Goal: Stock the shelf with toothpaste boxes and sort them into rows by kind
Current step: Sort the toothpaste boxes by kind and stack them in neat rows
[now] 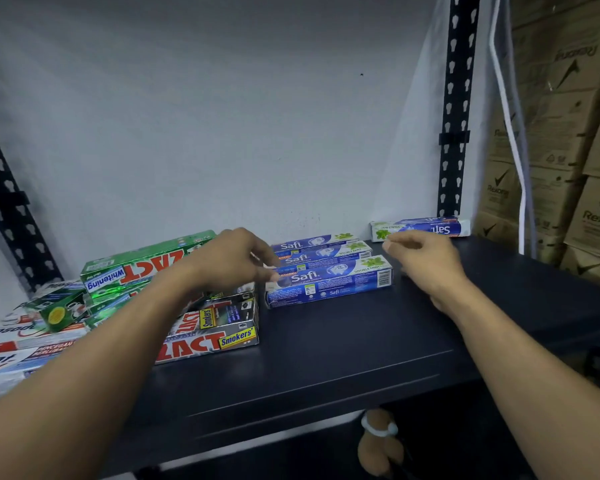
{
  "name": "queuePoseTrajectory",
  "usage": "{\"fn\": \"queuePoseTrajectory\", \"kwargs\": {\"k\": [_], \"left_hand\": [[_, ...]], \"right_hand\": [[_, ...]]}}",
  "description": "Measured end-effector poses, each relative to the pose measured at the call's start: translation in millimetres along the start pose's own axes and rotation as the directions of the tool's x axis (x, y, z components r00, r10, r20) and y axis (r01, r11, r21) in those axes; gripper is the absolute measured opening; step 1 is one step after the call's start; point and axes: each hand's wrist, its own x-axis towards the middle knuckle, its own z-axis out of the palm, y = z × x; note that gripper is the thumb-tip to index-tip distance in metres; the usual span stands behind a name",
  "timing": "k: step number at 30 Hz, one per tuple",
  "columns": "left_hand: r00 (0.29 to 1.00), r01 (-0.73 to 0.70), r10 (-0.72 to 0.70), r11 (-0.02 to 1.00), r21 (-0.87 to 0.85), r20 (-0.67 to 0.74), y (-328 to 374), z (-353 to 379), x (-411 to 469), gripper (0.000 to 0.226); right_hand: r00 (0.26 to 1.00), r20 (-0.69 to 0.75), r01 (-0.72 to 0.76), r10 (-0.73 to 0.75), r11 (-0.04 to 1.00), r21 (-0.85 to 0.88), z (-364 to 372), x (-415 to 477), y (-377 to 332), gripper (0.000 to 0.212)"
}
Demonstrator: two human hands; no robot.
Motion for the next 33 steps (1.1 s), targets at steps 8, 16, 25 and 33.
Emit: {"fn": "queuePoseTrajectory", "kwargs": {"k": [8,16,25,33], "left_hand": [[0.997,0.011,0.005,0.983,0.183,-0.082,-11,-27,44,0.025],[0.984,-0.032,-0.033,0.935,0.353,0.176,-17,-8,73,0.041],[0.975,-0.058,-0.033,0.919,0.391,0.221,-17,-1,77,0.036],[0.997,-0.014,-0.008,0.956,0.293,0.073,5,5,55,0.035]], "right_hand": [[0.934,0.35,-0.093,0.07,0.995,0.048,12,53,-9,0.02],[0.894,0.448,-0.052,0.012,0.996,0.077,10,58,7,0.022],[0.89,0.456,-0.068,0.019,0.993,0.093,9,61,11,0.025],[0.963,0.266,0.002,-0.036,0.992,0.128,4,62,15,0.016]]}}
